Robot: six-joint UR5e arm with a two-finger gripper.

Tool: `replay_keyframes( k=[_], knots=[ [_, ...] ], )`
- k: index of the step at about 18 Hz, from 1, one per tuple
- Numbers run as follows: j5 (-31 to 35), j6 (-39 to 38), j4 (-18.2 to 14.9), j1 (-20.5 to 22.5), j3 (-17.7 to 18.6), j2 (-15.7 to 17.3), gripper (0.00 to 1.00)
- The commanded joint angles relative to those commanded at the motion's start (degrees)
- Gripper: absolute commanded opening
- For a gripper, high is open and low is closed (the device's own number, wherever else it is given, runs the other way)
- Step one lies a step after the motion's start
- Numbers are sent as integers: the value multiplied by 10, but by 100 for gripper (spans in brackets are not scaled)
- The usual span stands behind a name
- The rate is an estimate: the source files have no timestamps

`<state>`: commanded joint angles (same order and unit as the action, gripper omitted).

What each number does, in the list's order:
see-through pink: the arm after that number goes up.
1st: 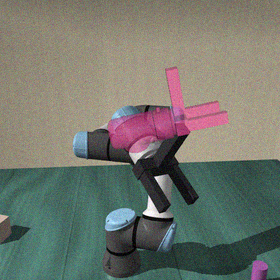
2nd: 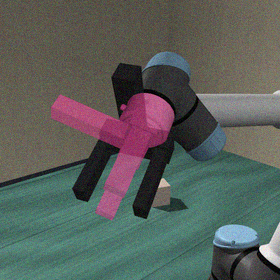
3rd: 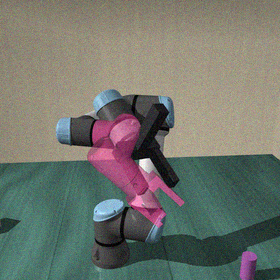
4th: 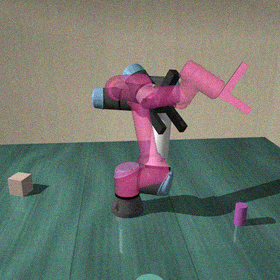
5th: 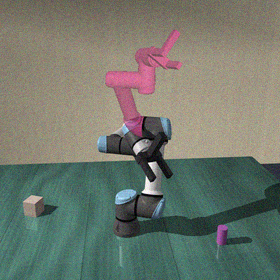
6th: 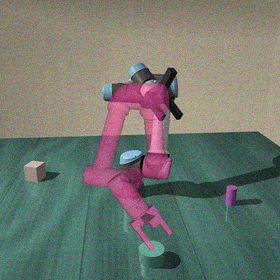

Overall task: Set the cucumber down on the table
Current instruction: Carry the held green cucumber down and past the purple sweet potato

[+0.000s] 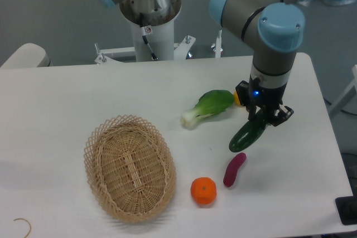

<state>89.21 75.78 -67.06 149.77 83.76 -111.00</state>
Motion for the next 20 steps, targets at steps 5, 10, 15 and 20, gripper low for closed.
replay_keyframes(
  k=[5,10,15,20],
  knots=[
    [-1,-111,37,-20,15,-15,43],
    [-1,-159,91,-33,6,-54,43],
    [-11,-162,128,-17,-10,-88,43],
    [-11,-172,142,-10,-31,-117,43]
  ],
)
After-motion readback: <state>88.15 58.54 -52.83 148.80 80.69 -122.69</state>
